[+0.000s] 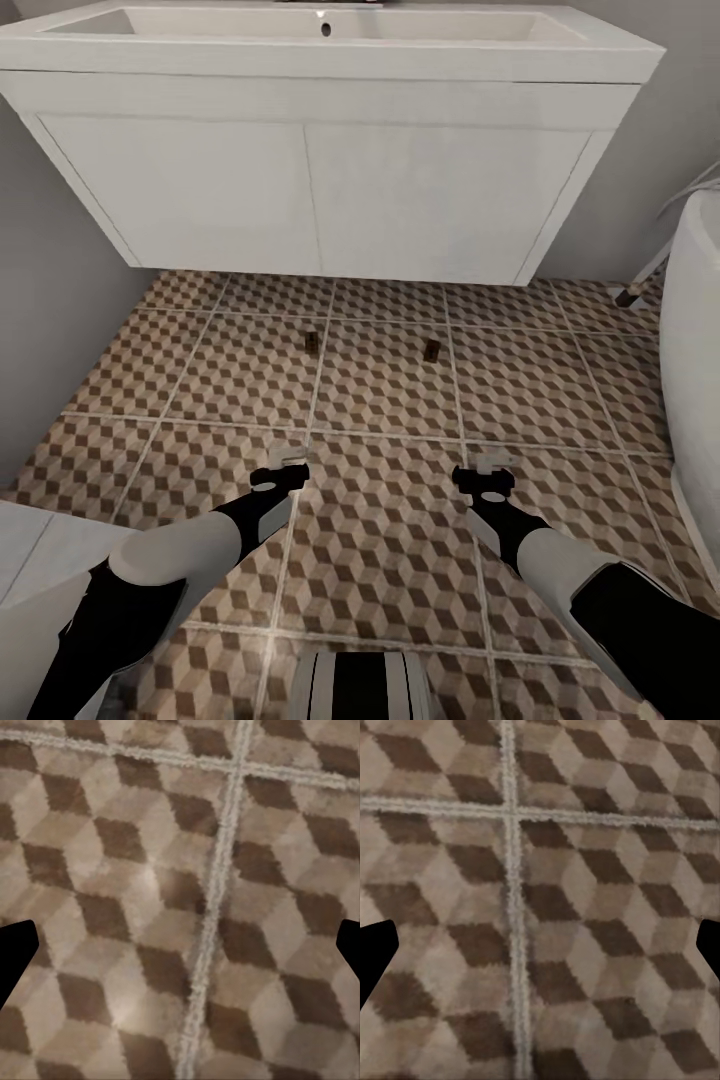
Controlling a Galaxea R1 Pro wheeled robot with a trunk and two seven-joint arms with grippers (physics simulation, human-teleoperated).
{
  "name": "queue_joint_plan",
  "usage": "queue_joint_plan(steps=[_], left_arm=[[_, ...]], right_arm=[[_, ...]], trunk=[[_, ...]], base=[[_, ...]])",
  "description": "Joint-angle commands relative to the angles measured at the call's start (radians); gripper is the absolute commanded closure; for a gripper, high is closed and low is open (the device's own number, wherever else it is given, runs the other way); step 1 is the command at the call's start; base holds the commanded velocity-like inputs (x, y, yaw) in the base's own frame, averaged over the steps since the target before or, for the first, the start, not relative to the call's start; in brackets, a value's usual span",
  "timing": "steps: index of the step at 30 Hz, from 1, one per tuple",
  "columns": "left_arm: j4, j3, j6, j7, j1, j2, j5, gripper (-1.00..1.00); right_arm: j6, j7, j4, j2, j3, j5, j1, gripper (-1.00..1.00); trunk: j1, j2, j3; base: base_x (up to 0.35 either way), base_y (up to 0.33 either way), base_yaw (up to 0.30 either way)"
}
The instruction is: Take the four mousetraps from the cabinet in the bathroom and place them on the bathroom floor. Make sure all four end up on the same floor surface, and ensure that at least two of them are either under or directly next to the same bathroom sink.
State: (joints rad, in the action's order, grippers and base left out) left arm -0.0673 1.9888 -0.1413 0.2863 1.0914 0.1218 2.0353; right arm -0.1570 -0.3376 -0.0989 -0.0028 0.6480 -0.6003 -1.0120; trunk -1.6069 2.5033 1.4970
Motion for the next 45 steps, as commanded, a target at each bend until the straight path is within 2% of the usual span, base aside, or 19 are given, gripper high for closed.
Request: queue_joint_plan(steps=[1,5,20,29,31,32,35,38,45], left_arm=[[-0.003,0.008,-0.004,0.007,0.001,-0.001,0.008,-1.00],[-0.004,0.008,-0.004,0.010,0.001,0.000,0.008,-1.00],[-0.008,0.010,-0.003,0.011,0.000,0.001,0.010,-1.00],[-0.051,0.011,0.004,0.008,-0.003,-0.002,0.010,-1.00],[-0.080,0.012,0.009,0.010,-0.005,-0.010,0.010,-1.00],[-0.124,0.013,0.019,0.012,-0.008,-0.026,0.010,-1.00],[-0.161,0.013,0.024,0.013,-0.010,-0.042,0.010,-1.00],[-0.181,0.013,0.028,0.014,-0.017,-0.052,0.010,-1.00],[-0.195,0.014,0.063,0.014,-0.037,-0.054,0.010,-1.00]], right_arm=[[-0.003,-0.003,-0.001,0.000,0.009,-0.011,0.000,-1.00],[-0.003,-0.003,-0.001,0.000,0.009,-0.011,0.001,-1.00],[-0.003,-0.002,0.007,-0.001,0.009,-0.014,0.004,-1.00],[-0.003,-0.001,0.011,-0.005,0.008,-0.015,0.050,-1.00],[-0.003,-0.001,0.011,-0.006,0.008,-0.014,0.071,-1.00],[-0.003,0.000,0.011,-0.006,0.008,-0.015,0.091,-1.00],[-0.003,-0.001,0.014,-0.006,0.008,-0.016,0.104,-1.00],[-0.003,0.000,0.020,-0.005,0.008,-0.015,0.127,-1.00],[-0.004,0.000,0.024,-0.002,0.009,-0.005,0.163,-1.00]], trunk=[[0.000,0.000,0.001],[0.000,0.000,0.001],[0.007,-0.003,-0.057],[0.041,-0.066,-0.086],[0.049,-0.080,-0.092],[0.053,-0.087,-0.095],[0.064,-0.108,-0.104],[0.076,-0.129,-0.114],[0.103,-0.178,-0.136]], base=[[-0.015,0.000,0.000],[-0.008,0.000,0.000],[-0.001,0.000,0.000],[0.000,0.000,0.000],[0.000,0.000,0.000],[0.000,0.000,0.000],[0.000,0.000,0.000],[0.000,0.000,0.000],[0.000,0.000,0.000]])
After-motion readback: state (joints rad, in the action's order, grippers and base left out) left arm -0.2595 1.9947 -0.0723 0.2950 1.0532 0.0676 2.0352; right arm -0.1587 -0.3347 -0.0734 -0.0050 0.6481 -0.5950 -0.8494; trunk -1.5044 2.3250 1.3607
